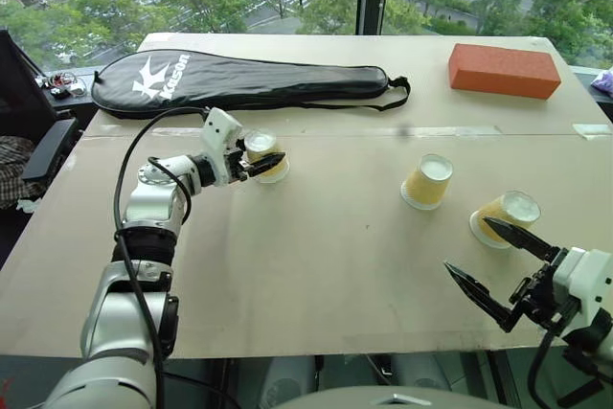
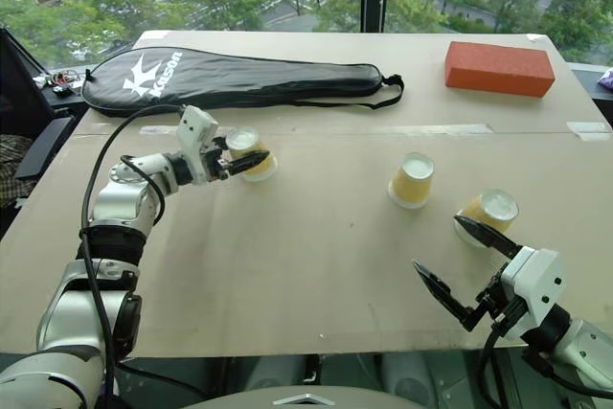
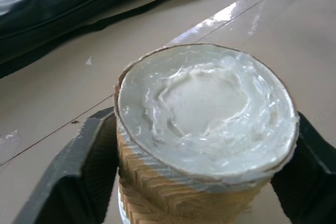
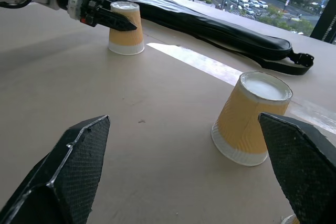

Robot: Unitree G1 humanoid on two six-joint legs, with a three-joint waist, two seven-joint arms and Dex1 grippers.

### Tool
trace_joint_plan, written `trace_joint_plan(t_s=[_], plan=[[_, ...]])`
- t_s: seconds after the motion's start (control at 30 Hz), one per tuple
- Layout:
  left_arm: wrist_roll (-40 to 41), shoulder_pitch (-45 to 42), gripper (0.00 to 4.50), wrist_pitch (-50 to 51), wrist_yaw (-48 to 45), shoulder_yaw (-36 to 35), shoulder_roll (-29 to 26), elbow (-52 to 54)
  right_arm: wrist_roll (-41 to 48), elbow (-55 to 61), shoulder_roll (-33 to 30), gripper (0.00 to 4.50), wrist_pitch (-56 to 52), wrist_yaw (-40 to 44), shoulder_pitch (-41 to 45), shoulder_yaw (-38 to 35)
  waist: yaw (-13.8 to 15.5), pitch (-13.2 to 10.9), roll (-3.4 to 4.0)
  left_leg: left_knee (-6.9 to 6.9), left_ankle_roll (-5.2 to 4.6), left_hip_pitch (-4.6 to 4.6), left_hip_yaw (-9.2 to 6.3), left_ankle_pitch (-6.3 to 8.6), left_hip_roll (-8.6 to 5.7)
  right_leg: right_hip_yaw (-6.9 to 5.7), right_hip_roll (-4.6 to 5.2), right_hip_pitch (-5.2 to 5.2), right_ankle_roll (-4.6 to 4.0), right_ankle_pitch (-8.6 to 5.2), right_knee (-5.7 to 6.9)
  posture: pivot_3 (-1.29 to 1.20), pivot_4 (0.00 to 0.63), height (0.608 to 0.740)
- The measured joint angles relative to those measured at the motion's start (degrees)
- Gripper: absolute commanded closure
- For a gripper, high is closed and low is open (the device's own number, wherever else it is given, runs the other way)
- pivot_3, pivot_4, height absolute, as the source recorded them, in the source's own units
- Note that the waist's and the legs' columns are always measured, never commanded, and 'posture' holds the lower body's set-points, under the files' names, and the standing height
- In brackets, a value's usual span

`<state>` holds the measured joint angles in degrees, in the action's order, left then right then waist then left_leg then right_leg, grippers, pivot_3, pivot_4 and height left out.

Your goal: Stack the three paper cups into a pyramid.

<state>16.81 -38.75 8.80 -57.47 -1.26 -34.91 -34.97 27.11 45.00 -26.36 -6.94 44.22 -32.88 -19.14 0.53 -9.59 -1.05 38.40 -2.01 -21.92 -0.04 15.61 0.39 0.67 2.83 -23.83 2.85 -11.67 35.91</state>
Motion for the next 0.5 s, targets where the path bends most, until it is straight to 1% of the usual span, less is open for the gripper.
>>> trace_joint_plan(t_s=[0.03,0.13,0.27,0.3,0.33,0.5], plan=[[0.2,-0.1,2.17,-0.2,-1.5,0.0,0.3,0.0,-0.3,0.1,0.3,0.0,0.3,-0.5,-0.4,0.1,0.1,0.0,0.0,0.0,0.0,-0.03,-0.02,0.0,0.0,-0.01,0.0,-0.01,0.0,0.0,-0.01,0.0,0.15,0.74],[0.7,0.0,2.17,-0.1,-4.4,0.0,0.8,0.5,-1.0,0.2,0.6,0.0,1.0,-1.6,-0.9,0.4,0.2,0.0,-0.02,0.01,0.0,-0.05,-0.02,0.0,0.02,-0.02,0.02,-0.01,0.0,0.0,-0.01,0.0,0.15,0.74],[2.3,0.4,2.17,2.8,-6.7,0.6,3.0,8.0,-2.6,0.2,1.7,0.0,1.5,-3.0,-2.0,1.2,0.6,0.0,-0.08,0.04,0.0,-0.11,-0.08,0.0,0.02,-0.08,0.11,0.0,-0.01,-0.01,-0.01,0.0,0.15,0.74],[3.1,0.4,2.17,3.6,-7.2,1.4,4.2,10.4,-2.8,0.2,2.0,0.0,1.8,-3.5,-1.9,1.5,0.6,0.0,-0.07,0.08,0.0,-0.11,-0.07,0.0,0.0,-0.07,0.15,0.01,-0.01,-0.01,-0.01,0.0,0.15,0.74],[3.5,-0.1,2.17,5.3,-7.2,3.0,7.1,13.6,-3.2,0.2,2.2,0.0,2.2,-4.2,-2.1,1.7,0.4,0.0,-0.08,0.12,0.0,-0.08,0.0,0.0,-0.03,0.03,0.16,0.02,0.0,-0.01,-0.02,0.0,0.15,0.74],[2.1,-2.6,2.17,5.5,-6.1,6.9,13.3,13.4,-3.9,0.4,2.7,0.0,2.8,-4.9,-4.5,1.9,0.3,0.0,-0.09,0.12,-0.01,-0.05,-0.04,0.0,-0.1,0.0,0.05,0.04,0.02,-0.01,0.01,0.0,0.15,0.74]])
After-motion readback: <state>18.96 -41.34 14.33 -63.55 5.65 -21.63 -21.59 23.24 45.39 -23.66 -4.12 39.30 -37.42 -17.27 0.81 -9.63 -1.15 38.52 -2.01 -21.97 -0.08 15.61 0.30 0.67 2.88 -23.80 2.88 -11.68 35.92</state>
